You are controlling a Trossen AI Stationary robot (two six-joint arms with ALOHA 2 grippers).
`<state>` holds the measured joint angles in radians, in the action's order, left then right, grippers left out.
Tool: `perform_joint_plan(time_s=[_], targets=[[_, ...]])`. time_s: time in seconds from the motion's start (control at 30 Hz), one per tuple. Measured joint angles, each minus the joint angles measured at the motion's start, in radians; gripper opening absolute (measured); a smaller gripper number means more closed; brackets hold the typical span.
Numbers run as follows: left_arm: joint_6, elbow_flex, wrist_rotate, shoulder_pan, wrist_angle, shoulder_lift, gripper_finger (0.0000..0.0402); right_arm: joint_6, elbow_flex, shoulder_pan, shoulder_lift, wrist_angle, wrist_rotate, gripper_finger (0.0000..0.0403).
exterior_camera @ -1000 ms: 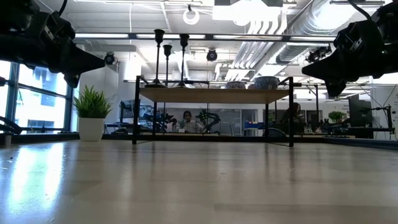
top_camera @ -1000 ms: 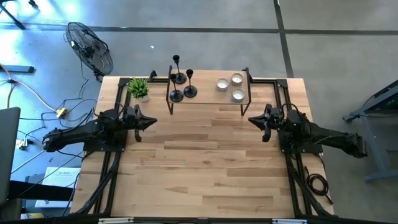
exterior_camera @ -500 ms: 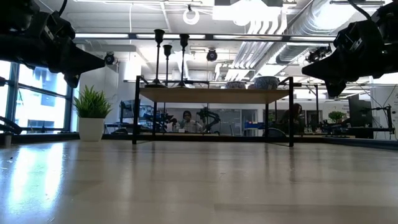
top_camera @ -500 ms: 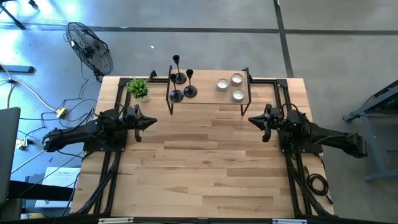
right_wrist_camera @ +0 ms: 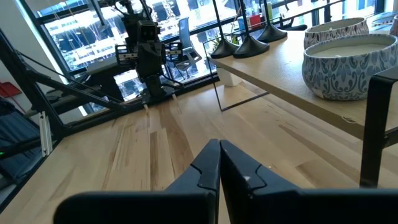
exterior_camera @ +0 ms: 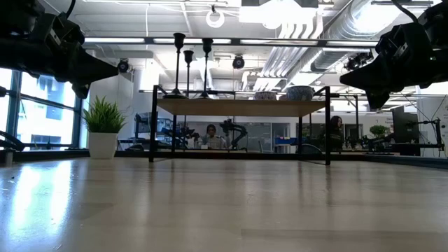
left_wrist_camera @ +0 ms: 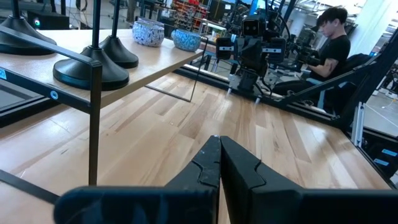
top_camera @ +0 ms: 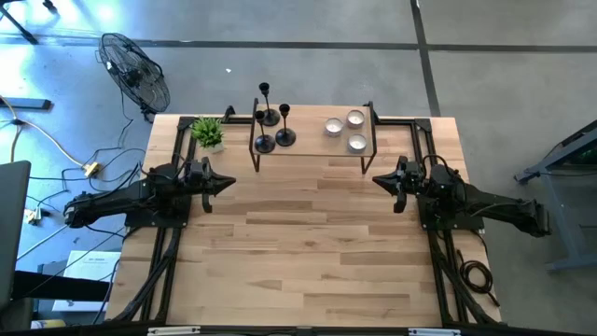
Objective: Pick & Place candle stick holders
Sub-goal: Return to Home Position
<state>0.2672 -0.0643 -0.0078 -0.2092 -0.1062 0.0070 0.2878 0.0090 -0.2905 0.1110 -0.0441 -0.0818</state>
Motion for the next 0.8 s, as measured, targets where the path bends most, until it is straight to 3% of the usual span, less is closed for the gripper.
perform_joint_plan(time_s=[0.8], targets=[[0.000,0.000,0.000,0.000,0.000,0.000,0.0001,0.000,0.000,0.000,0.000,0.000,0.000,0.0007]])
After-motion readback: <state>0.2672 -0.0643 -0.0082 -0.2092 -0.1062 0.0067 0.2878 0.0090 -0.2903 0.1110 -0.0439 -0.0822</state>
